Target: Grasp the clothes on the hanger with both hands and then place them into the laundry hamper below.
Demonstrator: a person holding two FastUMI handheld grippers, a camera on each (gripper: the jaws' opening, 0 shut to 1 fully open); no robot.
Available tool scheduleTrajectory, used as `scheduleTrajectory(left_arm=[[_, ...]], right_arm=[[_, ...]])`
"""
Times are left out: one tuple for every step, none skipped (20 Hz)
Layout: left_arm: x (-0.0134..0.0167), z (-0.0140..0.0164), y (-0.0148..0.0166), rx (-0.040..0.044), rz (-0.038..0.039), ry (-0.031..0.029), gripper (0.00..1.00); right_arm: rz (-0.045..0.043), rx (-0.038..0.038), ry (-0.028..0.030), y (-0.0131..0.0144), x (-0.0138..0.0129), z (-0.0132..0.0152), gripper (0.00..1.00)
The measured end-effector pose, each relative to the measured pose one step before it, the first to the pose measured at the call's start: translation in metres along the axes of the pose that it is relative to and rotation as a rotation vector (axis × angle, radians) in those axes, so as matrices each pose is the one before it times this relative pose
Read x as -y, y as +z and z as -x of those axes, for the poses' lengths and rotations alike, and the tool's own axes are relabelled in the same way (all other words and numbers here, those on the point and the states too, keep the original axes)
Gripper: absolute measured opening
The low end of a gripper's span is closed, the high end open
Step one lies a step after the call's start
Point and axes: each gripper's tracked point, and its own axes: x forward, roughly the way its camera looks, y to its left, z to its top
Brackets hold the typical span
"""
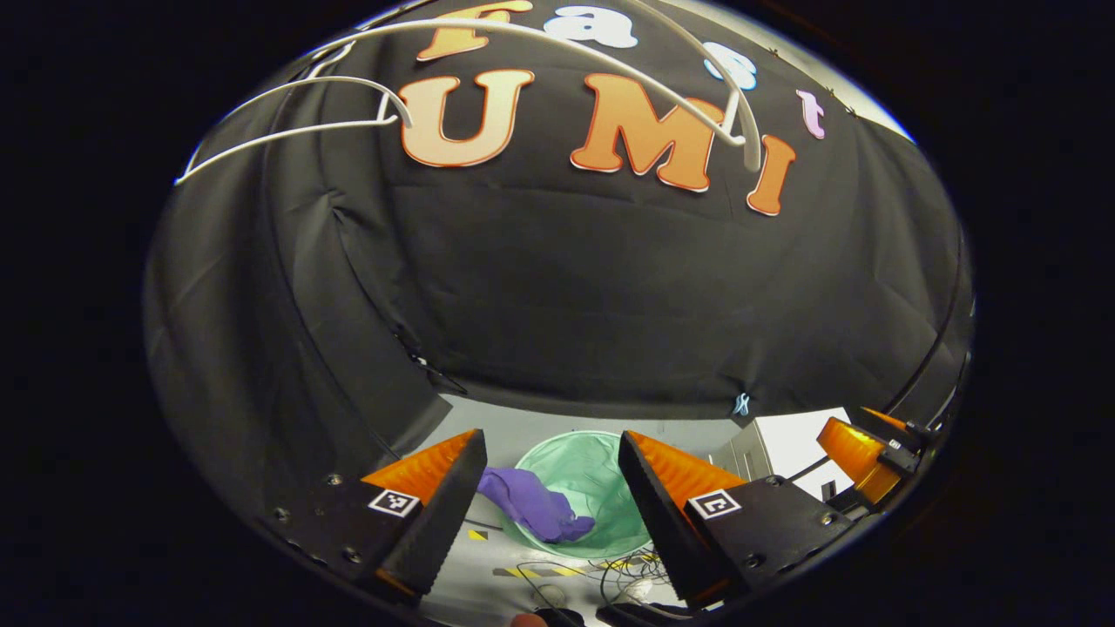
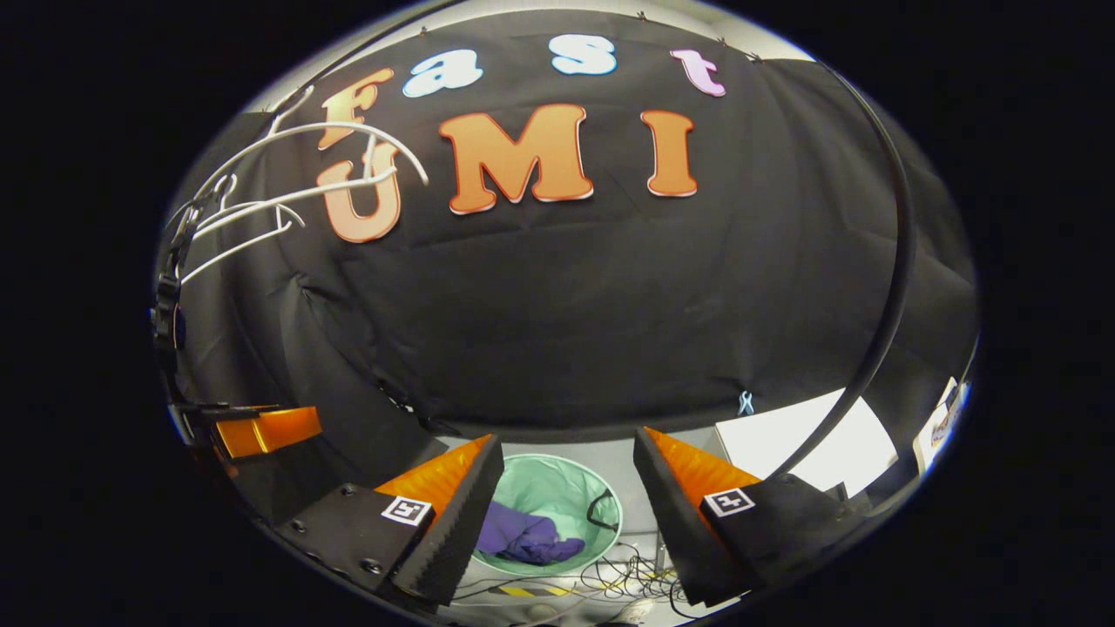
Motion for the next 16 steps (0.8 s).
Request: scheduleTrajectory(left_arm=[[-0.00352, 0.00747, 0.0024, 0.01413, -0.0001, -0.00005, 0.97], [0.00115, 0.00696, 0.00239, 0.01002, 0.00035, -0.00925, 0.97], [0.00106, 0.00814, 0.00149, 0.00382, 0.00087, -0.01263, 0.97], [-0.00092, 0.00568, -0.00225, 0.00473, -0.00185, -0.00817, 0.97], [-0.00147, 0.00556, 0.0002, 0.00929, -0.00404, -0.00552, 0.97], [-0.00038, 0.00682, 0.00301, 0.01842, -0.00831, -0.0084, 0.97], [0.00128, 0.00847, 0.00606, 0.02835, -0.01836, -0.00784, 0.97], [0.00112, 0.00861, 0.00685, 0.03423, -0.02332, -0.00557, 0.97], [0.00163, 0.00911, 0.01204, 0.04536, -0.02319, -0.00515, 0.97], [0.00058, 0.00631, 0.01333, 0.05111, -0.01424, 0.00445, 0.97], [0.00138, 0.00414, 0.01293, 0.04394, -0.012, -0.00111, 0.96], [0.00203, 0.00069, 0.0036, 0.0205, -0.01223, -0.00066, 0.96], [0.00022, 0.00388, 0.00663, 0.01686, -0.00579, 0.00063, 0.96], [0.00018, 0.00072, 0.00575, 0.01866, 0.00495, -0.00044, 0.96], [-0.00032, 0.00238, 0.00435, 0.01829, 0.01319, -0.00081, 0.96], [0.00071, 0.00293, 0.00688, 0.01889, 0.01718, -0.00018, 0.96]], right_arm=[[0.00121, 0.01482, 0.00737, 0.00572, -0.00262, 0.00377, 0.98], [0.00308, 0.01653, 0.00015, 0.00645, -0.00115, 0.00596, 0.98], [0.00552, 0.01963, -0.00201, 0.00611, 0.00061, 0.00703, 0.98], [0.00707, 0.02901, -0.00553, 0.00807, 0.00068, 0.00694, 0.98], [0.01176, 0.03223, -0.00552, 0.00916, 0.00207, 0.00949, 0.99], [0.01199, 0.02995, -0.00458, 0.00851, 0.00148, 0.00784, 0.98], [0.01014, 0.02779, -0.0036, 0.00857, 0.00114, 0.00906, 0.98], [0.00945, 0.02845, -0.00148, 0.00892, 0.00032, 0.00857, 0.98], [0.00844, 0.02507, -0.00458, 0.00926, 0.00026, 0.00254, 0.98], [0.00637, 0.02265, -0.00404, 0.00842, 0.00012, 0.00437, 0.98], [0.00336, 0.02069, -0.00376, 0.00796, 0.00025, 0.0108, 0.98], [-0.00132, 0.02119, -0.00045, 0.00761, -0.0012, 0.00756, 0.98], [-0.0032, 0.0184, 0.00207, 0.00695, -0.00068, 0.00573, 0.98], [-0.00202, 0.01392, 0.00351, 0.00637, -0.00219, 0.00419, 0.93], [-0.00101, 0.01557, 0.00234, 0.01168, -0.00329, 0.00689, 0.89], [0.00069, 0.01802, 0.00009, 0.00575, -0.00116, 0.00439, 0.89]])
